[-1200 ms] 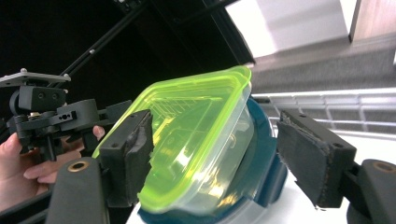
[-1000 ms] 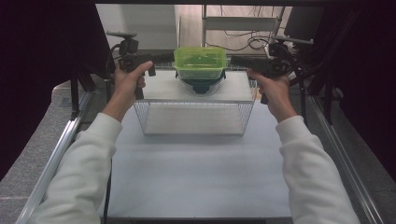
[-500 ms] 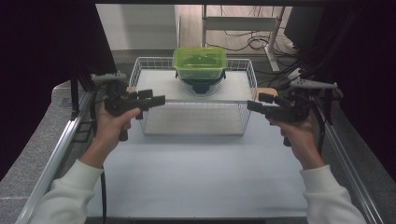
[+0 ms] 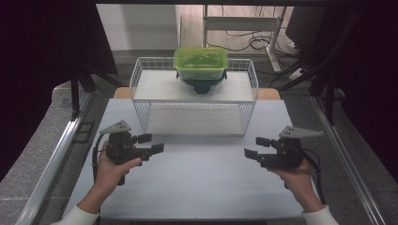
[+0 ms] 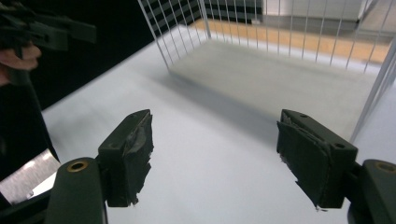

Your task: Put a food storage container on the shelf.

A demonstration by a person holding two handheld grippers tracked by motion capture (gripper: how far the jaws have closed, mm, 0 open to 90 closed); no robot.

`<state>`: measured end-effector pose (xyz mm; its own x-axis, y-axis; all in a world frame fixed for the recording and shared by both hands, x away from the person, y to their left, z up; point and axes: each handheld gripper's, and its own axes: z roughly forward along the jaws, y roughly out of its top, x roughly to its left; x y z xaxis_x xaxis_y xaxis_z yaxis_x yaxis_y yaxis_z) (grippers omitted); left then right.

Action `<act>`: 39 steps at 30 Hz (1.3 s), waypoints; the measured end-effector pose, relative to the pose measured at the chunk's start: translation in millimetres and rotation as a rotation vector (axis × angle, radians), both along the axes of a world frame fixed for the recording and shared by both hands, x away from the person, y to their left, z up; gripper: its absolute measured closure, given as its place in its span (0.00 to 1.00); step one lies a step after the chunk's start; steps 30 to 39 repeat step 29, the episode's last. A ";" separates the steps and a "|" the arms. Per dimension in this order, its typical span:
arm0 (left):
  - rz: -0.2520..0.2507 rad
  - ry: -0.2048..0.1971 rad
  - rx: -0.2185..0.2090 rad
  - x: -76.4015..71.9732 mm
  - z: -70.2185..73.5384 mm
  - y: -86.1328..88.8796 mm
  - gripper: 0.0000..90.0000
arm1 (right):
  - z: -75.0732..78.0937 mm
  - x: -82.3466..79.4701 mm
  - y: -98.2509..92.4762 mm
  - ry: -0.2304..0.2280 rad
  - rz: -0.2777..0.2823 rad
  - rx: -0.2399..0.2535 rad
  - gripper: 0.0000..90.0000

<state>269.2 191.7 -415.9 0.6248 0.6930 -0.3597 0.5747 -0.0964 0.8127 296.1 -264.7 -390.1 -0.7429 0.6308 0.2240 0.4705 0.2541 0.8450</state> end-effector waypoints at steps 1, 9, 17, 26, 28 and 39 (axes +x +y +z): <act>0.001 0.007 0.009 -2.6 -5.3 -0.4 0.30 | -5.8 -2.2 0.6 0.005 0.001 -0.010 0.30; 0.031 0.069 0.089 -14.1 -50.1 0.9 0.30 | -47.1 -13.2 5.8 0.062 -0.015 -0.070 0.30; 0.037 0.084 0.134 -17.2 -62.6 -1.4 0.30 | -65.2 -11.6 5.0 0.093 -0.017 -0.117 0.29; 0.049 0.075 0.141 -16.8 -63.6 -2.1 0.30 | -62.4 -11.0 -2.3 0.072 -0.029 -0.105 0.26; 0.053 0.071 0.150 -15.8 -64.0 -1.1 0.30 | -62.8 -10.3 -3.9 0.069 -0.033 -0.101 0.25; 0.056 0.071 0.153 -15.1 -64.2 -0.1 0.30 | -63.3 -9.8 -4.9 0.070 -0.033 -0.103 0.25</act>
